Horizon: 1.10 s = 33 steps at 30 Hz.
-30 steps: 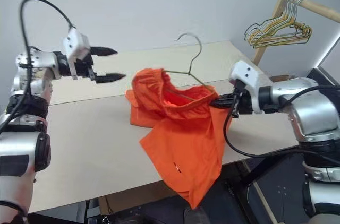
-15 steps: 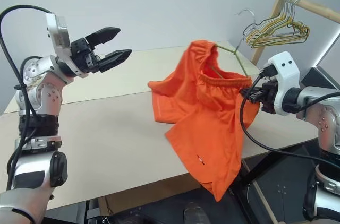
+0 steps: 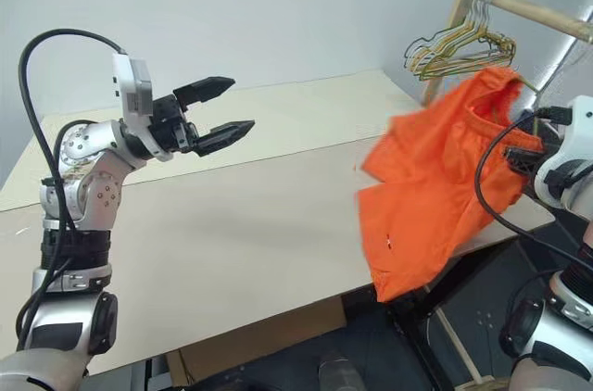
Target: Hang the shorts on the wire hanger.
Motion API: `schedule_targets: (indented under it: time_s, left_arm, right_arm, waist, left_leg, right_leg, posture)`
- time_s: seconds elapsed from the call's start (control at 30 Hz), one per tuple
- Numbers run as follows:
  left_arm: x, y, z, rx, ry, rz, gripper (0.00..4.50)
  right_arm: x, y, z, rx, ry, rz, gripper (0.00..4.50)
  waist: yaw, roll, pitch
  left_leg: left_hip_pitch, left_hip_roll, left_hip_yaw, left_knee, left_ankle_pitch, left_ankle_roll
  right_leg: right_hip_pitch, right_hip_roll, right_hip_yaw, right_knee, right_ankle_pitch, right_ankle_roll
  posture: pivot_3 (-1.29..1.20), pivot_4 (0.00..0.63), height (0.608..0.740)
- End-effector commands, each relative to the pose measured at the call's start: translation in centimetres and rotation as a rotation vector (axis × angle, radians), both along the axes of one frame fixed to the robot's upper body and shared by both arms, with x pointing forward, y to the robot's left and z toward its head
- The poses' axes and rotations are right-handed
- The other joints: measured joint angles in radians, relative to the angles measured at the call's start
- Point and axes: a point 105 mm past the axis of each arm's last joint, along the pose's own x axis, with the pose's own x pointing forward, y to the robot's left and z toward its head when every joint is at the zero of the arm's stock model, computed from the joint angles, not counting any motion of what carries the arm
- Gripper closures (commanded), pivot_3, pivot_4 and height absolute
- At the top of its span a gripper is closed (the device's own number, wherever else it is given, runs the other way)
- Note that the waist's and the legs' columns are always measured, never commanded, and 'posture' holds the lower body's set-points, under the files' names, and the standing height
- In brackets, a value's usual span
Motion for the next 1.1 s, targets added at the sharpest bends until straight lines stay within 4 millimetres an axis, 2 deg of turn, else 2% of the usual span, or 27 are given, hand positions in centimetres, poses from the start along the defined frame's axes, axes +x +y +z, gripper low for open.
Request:
schedule_targets:
  time_s: [0.03, 0.23, 0.47, 0.6, 0.73, 0.9, 1.1]
  left_arm:
    - [-0.6, -0.9, 0.7, -0.003, -0.051, -0.009, 0.02]
    - [-1.1, -1.8, -0.5, 0.041, -0.030, -0.017, 0.02]
    - [-1.5, -2.0, -1.4, 0.086, -0.024, -0.005, 0.02]
    - [-1.5, -1.8, -2.3, 0.137, -0.019, 0.019, 0.02]
    - [-1.5, -1.8, -2.9, 0.166, -0.017, 0.024, 0.02]
    - [-1.4, -1.9, -2.9, 0.176, -0.022, 0.028, 0.02]
    - [-1.4, -1.8, -3.1, 0.185, -0.025, 0.029, 0.02]
  right_arm:
    - [-0.5, -2.0, 2.0, -0.015, -0.064, -0.143, 4.50]
    - [0.3, -4.0, 2.8, -0.027, -0.085, -0.289, 4.50]
    - [2.1, -6.3, 3.8, 0.016, -0.129, -0.442, 4.50]
    - [3.2, -6.9, 3.6, 0.047, -0.141, -0.474, 4.50]
    - [4.7, -7.4, 3.5, 0.086, -0.159, -0.484, 4.50]
    - [5.3, -8.2, 3.4, 0.124, -0.169, -0.518, 4.50]
    - [5.6, -8.9, 2.2, 0.144, -0.145, -0.538, 4.50]
  waist:
    - [-0.014, 0.002, -0.001]
    - [-0.044, 0.003, -0.002]
    - [-0.068, 0.008, -0.004]
    - [-0.070, 0.009, -0.004]
    - [-0.070, 0.009, -0.003]
    - [-0.068, 0.010, -0.002]
    - [-0.069, 0.011, -0.002]
  left_leg:
    - [0.000, 0.000, 0.000, -0.001, 0.000, 0.000]
    - [0.005, 0.000, 0.001, -0.005, 0.000, 0.000]
    - [0.009, -0.002, 0.001, -0.008, 0.000, 0.000]
    - [0.018, -0.001, 0.002, -0.009, -0.001, 0.002]
    - [0.019, -0.002, 0.002, -0.009, -0.001, 0.002]
    - [0.019, -0.003, 0.002, -0.010, -0.002, 0.003]
    - [0.020, -0.003, 0.003, -0.010, -0.002, 0.003]
  right_leg:
    - [0.001, 0.000, 0.000, -0.003, 0.000, 0.000]
    - [0.004, 0.001, 0.002, -0.005, 0.000, 0.000]
    - [0.009, 0.001, 0.002, -0.007, 0.000, 0.000]
    - [0.019, 0.001, 0.003, -0.011, -0.001, 0.001]
    - [0.020, 0.001, 0.003, -0.011, -0.001, 0.002]
    - [0.019, 0.000, 0.003, -0.013, -0.001, 0.002]
    - [0.020, 0.000, 0.004, -0.013, -0.002, 0.003]
  posture:
    - [-0.32, 0.000, 0.740]
    - [-0.31, 0.000, 0.740]
    - [-0.29, 0.000, 0.740]
    - [-0.28, 0.000, 0.740]
    - [-0.28, 0.000, 0.740]
    - [-0.28, 0.000, 0.740]
    - [-0.28, 0.000, 0.740]
